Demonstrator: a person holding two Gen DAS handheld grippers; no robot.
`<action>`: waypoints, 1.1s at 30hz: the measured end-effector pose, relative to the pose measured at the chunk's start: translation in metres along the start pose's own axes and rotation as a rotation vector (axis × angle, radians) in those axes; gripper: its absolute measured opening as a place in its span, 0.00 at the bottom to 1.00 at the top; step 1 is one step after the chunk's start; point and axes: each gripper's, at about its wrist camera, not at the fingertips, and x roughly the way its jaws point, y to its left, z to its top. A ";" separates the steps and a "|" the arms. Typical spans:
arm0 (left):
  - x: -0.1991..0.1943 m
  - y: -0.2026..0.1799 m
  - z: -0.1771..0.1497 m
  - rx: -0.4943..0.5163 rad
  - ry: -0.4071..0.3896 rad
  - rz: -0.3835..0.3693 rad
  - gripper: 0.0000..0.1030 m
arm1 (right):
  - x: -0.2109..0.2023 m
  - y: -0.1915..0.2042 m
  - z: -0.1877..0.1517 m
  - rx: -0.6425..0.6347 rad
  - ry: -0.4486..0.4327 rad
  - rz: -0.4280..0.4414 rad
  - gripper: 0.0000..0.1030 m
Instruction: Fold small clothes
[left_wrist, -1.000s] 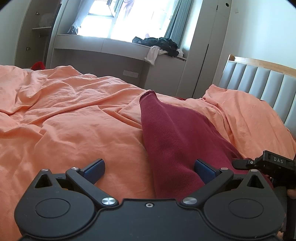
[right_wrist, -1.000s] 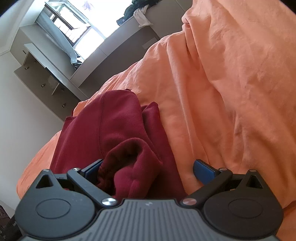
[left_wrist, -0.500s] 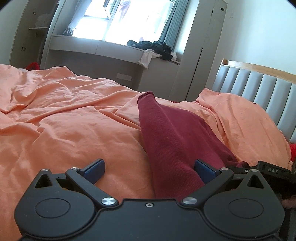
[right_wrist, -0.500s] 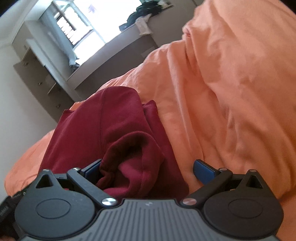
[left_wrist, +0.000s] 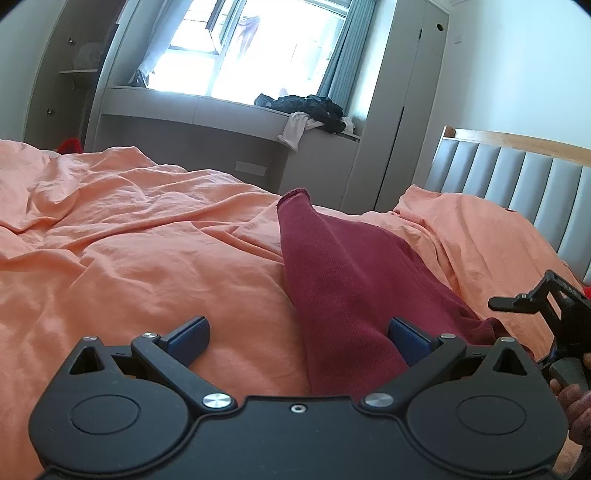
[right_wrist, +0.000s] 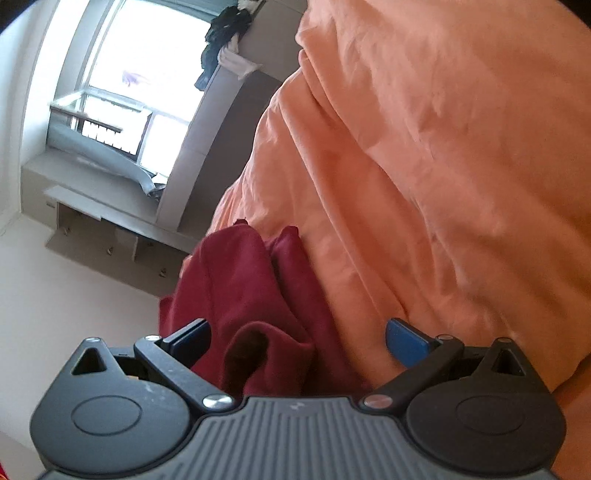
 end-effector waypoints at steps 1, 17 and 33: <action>0.000 -0.001 0.000 0.001 0.003 0.002 1.00 | 0.000 0.003 -0.002 -0.033 0.002 -0.020 0.95; 0.027 -0.012 0.038 0.125 0.168 -0.078 1.00 | -0.011 0.038 -0.016 -0.313 -0.009 -0.141 0.78; 0.022 -0.005 0.018 0.069 0.105 -0.096 1.00 | 0.055 0.054 0.024 -0.358 0.039 -0.034 1.00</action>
